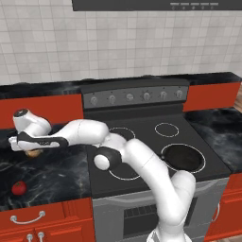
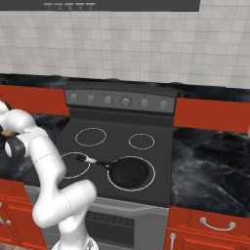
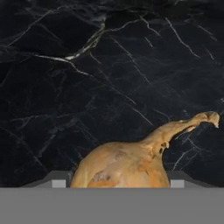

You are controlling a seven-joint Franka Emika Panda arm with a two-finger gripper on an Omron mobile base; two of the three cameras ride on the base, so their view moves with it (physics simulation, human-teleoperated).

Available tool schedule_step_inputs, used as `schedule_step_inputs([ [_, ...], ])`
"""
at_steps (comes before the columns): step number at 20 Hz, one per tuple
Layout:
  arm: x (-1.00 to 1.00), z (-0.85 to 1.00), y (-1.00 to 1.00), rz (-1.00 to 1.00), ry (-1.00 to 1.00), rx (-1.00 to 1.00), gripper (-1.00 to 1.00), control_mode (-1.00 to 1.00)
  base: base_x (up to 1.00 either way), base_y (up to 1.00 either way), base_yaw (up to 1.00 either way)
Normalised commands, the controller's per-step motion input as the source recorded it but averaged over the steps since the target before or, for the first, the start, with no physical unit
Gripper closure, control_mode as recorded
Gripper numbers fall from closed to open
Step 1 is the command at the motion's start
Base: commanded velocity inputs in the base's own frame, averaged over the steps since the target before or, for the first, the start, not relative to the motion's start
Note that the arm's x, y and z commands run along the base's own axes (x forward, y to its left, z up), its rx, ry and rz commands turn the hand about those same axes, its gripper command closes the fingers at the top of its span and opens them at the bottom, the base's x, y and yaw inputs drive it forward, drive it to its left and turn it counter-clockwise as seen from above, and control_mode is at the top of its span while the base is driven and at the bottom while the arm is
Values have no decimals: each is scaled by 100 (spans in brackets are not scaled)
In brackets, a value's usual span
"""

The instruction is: Place the pan on the front right burner on the stove. Then place the tomato and the onion in the pan and turn on the front right burner.

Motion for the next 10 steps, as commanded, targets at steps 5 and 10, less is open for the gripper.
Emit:
schedule_step_inputs([
  [5, -2, 84, -14, -2, 0, -3, 100, -100, 0, 0, 0],
  [10, 0, 66, -62, -3, 0, -3, 100, -100, 0, 0, 0],
])
